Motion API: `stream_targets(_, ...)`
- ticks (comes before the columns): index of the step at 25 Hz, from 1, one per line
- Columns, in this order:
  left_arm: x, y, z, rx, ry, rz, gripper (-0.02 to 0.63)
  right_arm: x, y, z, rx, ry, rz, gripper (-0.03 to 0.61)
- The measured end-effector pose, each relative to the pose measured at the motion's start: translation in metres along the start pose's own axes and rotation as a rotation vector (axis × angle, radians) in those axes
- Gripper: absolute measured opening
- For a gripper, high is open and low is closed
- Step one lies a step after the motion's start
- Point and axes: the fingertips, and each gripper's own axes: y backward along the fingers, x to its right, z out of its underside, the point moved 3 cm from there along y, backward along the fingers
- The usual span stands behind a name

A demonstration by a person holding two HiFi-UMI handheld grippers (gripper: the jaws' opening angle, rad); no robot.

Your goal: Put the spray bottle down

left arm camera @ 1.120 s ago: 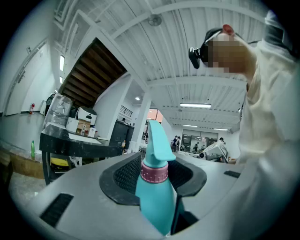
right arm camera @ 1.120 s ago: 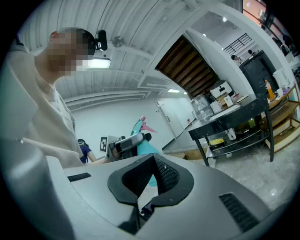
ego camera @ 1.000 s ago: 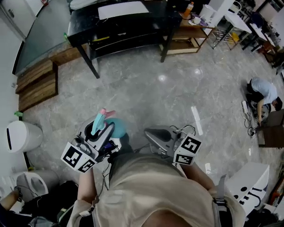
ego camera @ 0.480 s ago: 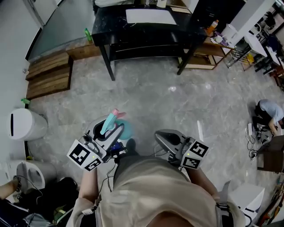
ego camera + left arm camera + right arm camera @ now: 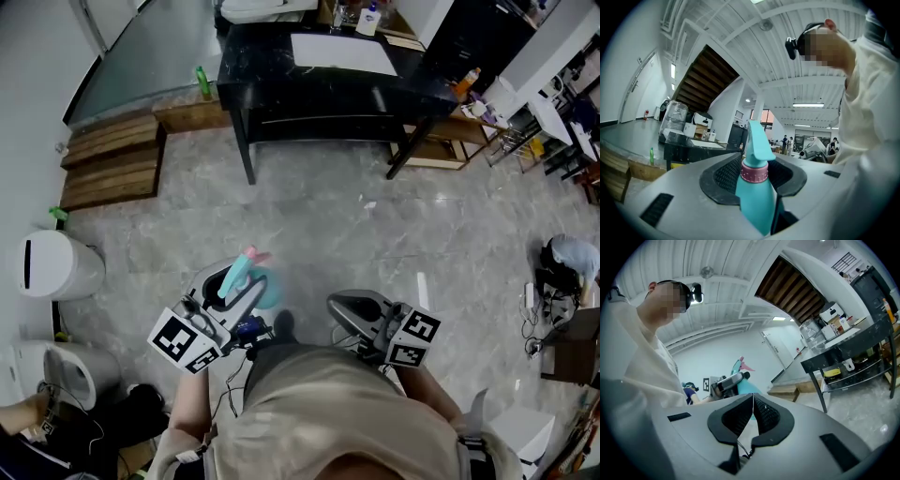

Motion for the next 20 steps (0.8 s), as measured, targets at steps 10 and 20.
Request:
stream_targets(10, -0.056, 0.019, -0.004, -0.009, -0.027, 0.005, 0.157, 0.007, -0.071, -0.008, -0.027, -0.006, -0.026, 0.021)
stream_targets(20, -0.045, -0.018, -0.012, -0.012, -0.093, 0.113, 0.158, 0.013, -0.076, -0.021, 0.006, 0.009, -0.017, 0.021)
